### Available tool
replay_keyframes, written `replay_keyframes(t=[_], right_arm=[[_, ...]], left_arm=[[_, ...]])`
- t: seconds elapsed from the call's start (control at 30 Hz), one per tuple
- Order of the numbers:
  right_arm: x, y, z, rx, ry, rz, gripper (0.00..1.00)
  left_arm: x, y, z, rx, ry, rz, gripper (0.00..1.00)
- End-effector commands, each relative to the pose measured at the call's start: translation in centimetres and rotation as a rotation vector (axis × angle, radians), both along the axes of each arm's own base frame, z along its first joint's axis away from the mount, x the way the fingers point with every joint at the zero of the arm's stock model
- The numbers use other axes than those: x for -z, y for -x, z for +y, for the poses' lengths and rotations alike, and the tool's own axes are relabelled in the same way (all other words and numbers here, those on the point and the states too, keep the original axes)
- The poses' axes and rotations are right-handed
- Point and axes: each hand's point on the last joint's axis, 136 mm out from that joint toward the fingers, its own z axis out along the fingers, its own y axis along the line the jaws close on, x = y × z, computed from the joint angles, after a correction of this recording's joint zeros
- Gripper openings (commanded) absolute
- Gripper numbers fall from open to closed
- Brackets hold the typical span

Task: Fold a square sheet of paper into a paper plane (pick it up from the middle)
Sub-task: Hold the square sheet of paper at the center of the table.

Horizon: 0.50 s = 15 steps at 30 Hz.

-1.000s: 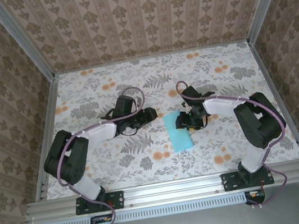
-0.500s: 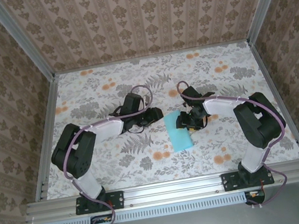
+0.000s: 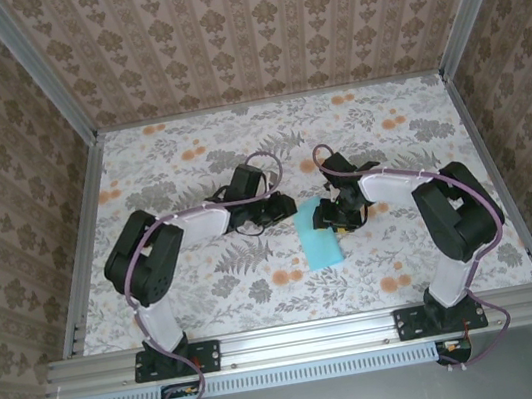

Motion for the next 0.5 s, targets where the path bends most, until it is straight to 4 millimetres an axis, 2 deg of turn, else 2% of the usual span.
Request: replay_keyframes(t=[0.0, 0.47], right_arm=[[5.2, 2.6, -4.2, 0.003, 0.221, 0.104, 0.51], [6.5, 3.2, -4.9, 0.036, 0.264, 0.149, 0.54]], left_arm=[[0.1, 0.6, -0.8, 0.034, 0.008, 0.033, 0.19], [1.1, 1.4, -1.3, 0.061, -0.005, 0.072, 0.12]])
